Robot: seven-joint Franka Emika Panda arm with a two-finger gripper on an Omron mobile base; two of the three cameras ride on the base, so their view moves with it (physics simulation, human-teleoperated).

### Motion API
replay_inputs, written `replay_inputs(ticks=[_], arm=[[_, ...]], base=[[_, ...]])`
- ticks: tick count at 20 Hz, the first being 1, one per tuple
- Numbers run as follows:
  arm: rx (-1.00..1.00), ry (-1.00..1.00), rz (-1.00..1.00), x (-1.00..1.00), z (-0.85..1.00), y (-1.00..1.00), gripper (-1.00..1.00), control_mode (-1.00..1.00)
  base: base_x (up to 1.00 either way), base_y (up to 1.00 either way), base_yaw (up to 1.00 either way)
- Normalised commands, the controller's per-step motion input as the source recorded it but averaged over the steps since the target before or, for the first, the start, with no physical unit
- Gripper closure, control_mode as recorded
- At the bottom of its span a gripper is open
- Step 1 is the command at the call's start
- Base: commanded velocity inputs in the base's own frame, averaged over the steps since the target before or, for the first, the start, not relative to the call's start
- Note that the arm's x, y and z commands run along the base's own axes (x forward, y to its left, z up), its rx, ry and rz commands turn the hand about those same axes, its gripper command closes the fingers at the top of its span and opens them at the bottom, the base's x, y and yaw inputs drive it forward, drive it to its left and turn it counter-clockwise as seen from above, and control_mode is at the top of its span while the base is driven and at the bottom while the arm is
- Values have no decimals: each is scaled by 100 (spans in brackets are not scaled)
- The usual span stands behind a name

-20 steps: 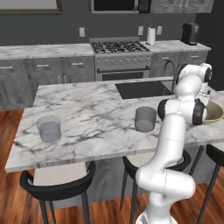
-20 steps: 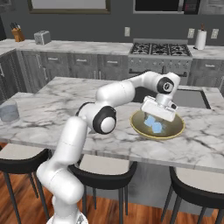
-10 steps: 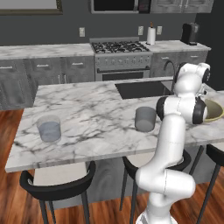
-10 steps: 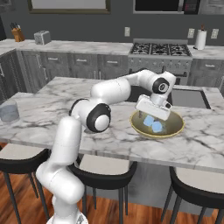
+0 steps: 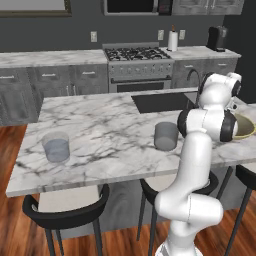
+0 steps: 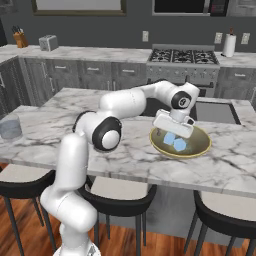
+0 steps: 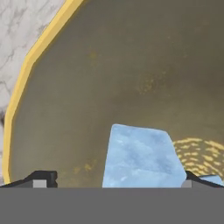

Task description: There are four ice cubes in the ice bowl. Place two ice cubes in each glass of water.

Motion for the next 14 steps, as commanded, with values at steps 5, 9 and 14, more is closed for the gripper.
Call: replay_inputs(ticks=[5,9,14], arm=[[0,0,-3,0,-1,-2,-100,-100],[0,0,-1,7,-9,0,100,-100],[0,0,0,2,-2,-2,100,-100]], base=[[0,0,0],[0,0,0],[0,0,0]])
